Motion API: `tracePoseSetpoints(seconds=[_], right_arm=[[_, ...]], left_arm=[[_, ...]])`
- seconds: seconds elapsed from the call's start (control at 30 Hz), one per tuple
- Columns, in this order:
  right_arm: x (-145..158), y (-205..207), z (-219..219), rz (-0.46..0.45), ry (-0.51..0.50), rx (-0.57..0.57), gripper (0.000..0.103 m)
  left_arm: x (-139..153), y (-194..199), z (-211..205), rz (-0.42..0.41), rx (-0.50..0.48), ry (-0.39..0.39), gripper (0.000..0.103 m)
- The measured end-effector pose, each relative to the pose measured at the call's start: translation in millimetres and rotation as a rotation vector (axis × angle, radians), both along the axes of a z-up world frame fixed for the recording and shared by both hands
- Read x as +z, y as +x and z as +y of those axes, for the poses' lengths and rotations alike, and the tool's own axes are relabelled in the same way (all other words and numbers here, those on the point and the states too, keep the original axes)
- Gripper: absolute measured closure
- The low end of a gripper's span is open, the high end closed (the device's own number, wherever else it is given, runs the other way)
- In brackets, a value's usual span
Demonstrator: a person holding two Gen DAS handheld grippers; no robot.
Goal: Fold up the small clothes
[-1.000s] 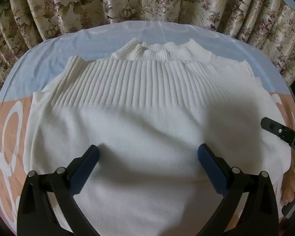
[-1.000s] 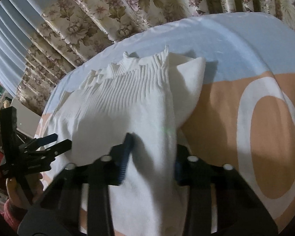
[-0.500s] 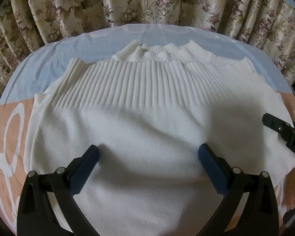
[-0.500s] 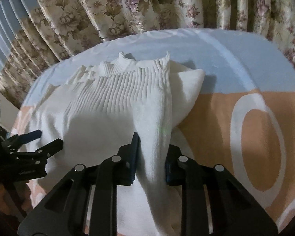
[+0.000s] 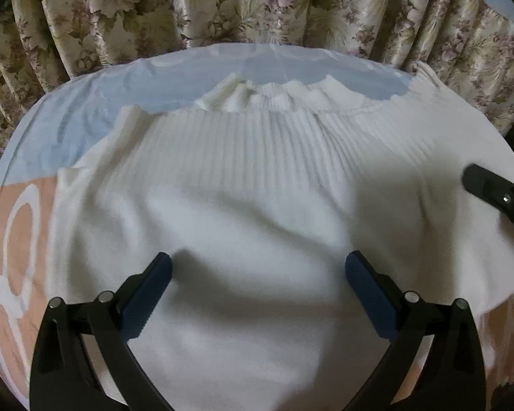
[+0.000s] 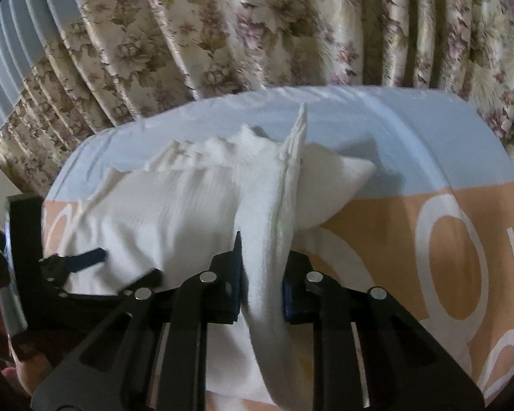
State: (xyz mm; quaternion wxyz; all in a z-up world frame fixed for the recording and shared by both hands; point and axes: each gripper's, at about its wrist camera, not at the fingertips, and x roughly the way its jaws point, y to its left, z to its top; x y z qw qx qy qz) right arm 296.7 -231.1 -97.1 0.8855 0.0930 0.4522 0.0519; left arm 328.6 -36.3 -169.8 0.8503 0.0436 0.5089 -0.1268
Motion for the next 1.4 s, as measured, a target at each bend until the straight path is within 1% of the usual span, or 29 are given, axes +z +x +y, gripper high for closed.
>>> tracePoseSetpoints(seconds=[0.03, 0.07, 0.13, 0.23, 0.3, 0.43, 0.5, 0.57, 0.67, 0.7, 0.73, 0.77, 0.8, 0.83, 0.87, 0.9, 0.97, 1.0, 1.07, 1.1, 1.17, 1.23, 1.27, 1.33, 1.4], right_arm=[[5, 0, 9, -0.005, -0.015, 0.007, 0.086], [10, 2, 22, -0.011, -0.036, 0.017, 0.086], [18, 4, 43, -0.022, -0.074, 0.032, 0.086], [24, 7, 86, -0.041, -0.159, 0.062, 0.086], [25, 10, 120, -0.046, -0.219, 0.09, 0.087], [16, 15, 190, -0.031, -0.313, 0.157, 0.087], [1, 18, 227, -0.005, -0.367, 0.197, 0.087], [-22, 18, 263, 0.04, -0.433, 0.246, 0.087], [-46, 14, 290, 0.051, -0.536, 0.289, 0.086], [-46, 12, 292, 0.049, -0.533, 0.304, 0.082], [-41, 9, 291, 0.049, -0.5, 0.332, 0.08], [-34, 7, 287, 0.056, -0.452, 0.351, 0.076], [-25, 4, 280, 0.064, -0.39, 0.371, 0.068], [-11, 1, 267, 0.076, -0.298, 0.39, 0.061], [-1, -2, 256, 0.073, -0.229, 0.399, 0.049], [12, -5, 242, 0.062, -0.157, 0.404, 0.042], [35, -13, 211, 0.03, -0.056, 0.387, 0.039], [43, -16, 196, 0.015, -0.021, 0.371, 0.039], [54, -18, 160, -0.013, 0.012, 0.305, 0.036], [54, -17, 145, -0.02, 0.003, 0.266, 0.035], [49, -13, 122, 0.001, 0.004, 0.203, 0.035], [36, -13, 105, 0.034, 0.043, 0.157, 0.035], [31, -15, 101, 0.039, 0.056, 0.145, 0.035], [21, -16, 100, 0.053, 0.061, 0.155, 0.035], [8, -22, 105, 0.068, 0.064, 0.175, 0.038]], left_arm=[[3, -1, 8, -0.011, 0.001, 0.002, 0.002], [8, -4, 25, -0.028, 0.008, 0.019, 0.002], [11, -6, 61, -0.046, 0.033, 0.076, 0.002], [14, -9, 107, -0.07, 0.076, 0.153, 0.002], [18, -12, 141, -0.092, 0.11, 0.183, 0.002], [23, -17, 199, -0.1, 0.181, 0.182, 0.002], [23, -19, 219, -0.097, 0.219, 0.169, 0.002], [24, -22, 237, -0.095, 0.251, 0.148, 0.002], [25, -29, 250, -0.087, 0.276, 0.123, 0.002], [26, -31, 254, -0.083, 0.28, 0.11, 0.002], [27, -34, 255, -0.083, 0.281, 0.103, 0.002], [29, -36, 256, -0.085, 0.281, 0.098, 0.002], [31, -37, 256, -0.086, 0.277, 0.098, 0.002], [33, -39, 254, -0.09, 0.274, 0.101, 0.002], [37, -38, 253, -0.099, 0.267, 0.103, 0.002], [41, -38, 250, -0.105, 0.259, 0.099, 0.002], [48, -39, 241, -0.117, 0.236, 0.086, 0.002], [50, -39, 238, -0.119, 0.229, 0.081, 0.002], [57, -36, 223, -0.119, 0.2, 0.052, 0.002], [59, -33, 215, -0.115, 0.185, 0.034, 0.002], [61, -27, 198, -0.105, 0.158, 0.004, 0.002], [62, -20, 179, -0.095, 0.125, -0.031, 0.002], [61, -12, 165, -0.08, 0.103, -0.061, 0.002], [56, 2, 148, -0.054, 0.085, -0.08, 0.002], [51, 16, 130, -0.039, 0.062, -0.07, 0.002]])
